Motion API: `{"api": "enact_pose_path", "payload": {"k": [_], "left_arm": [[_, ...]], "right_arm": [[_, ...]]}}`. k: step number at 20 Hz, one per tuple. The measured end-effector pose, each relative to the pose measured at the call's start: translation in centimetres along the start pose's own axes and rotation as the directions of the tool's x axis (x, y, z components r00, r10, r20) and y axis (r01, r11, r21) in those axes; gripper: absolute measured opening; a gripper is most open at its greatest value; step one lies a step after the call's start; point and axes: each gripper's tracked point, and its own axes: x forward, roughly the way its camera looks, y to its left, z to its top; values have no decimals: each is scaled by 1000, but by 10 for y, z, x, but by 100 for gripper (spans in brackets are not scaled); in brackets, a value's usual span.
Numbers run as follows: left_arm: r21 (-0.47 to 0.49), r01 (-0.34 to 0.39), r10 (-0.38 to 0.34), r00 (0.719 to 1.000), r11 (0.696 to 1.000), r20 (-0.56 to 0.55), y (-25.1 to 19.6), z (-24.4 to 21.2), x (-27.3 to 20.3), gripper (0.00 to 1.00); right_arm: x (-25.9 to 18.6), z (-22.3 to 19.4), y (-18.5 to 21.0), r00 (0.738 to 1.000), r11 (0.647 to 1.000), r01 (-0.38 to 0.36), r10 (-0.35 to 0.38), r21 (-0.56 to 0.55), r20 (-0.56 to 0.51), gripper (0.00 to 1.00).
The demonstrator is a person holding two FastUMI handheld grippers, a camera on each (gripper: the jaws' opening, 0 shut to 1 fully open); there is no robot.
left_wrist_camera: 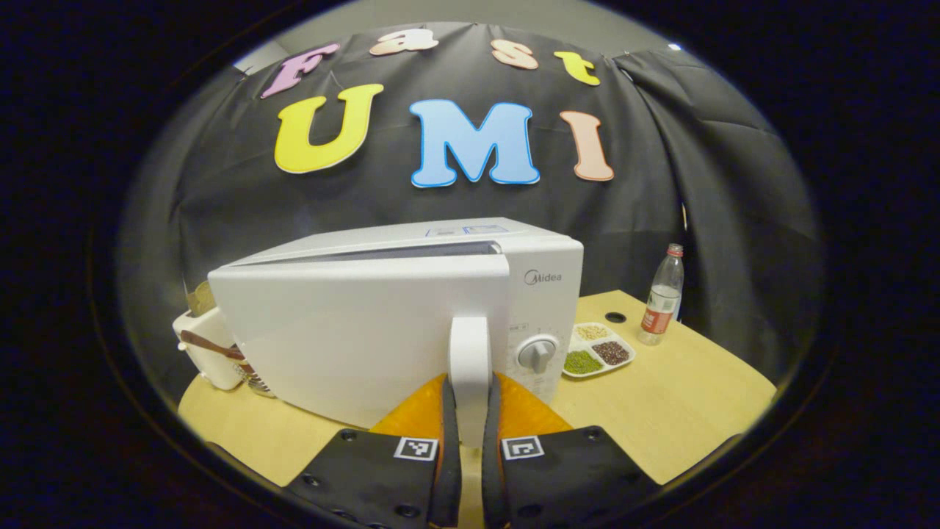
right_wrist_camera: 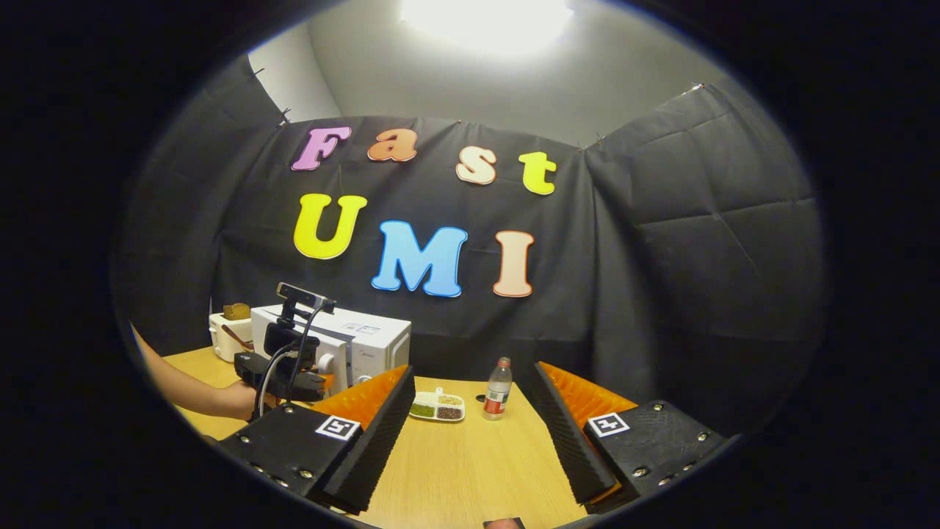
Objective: Open the microwave oven with the left hand, put the food in, and close the microwave oven.
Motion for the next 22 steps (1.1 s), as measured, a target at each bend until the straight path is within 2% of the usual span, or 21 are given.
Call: {"api": "enact_pose_path", "payload": {"k": [8, 12, 17, 22], "left_arm": [[4, 15, -15, 1000, 1000, 0, 21, -20, -62, 19], [9, 12, -12, 1000, 1000, -6, 37, -31, -94, 22], [-5, -43, 43, 999, 999, -19, 68, -47, -135, 23], [-19, -111, 110, 993, 994, -33, 107, -61, -171, 22]], "right_arm": [[22, 0, 52, 989, 989, -146, 146, 10, 12, 97], [28, 0, 76, 977, 977, -211, 211, 14, 12, 97], [34, 0, 110, 956, 956, -294, 294, 19, 6, 97], [33, 2, 148, 921, 921, -389, 389, 3, 8, 97]]}}
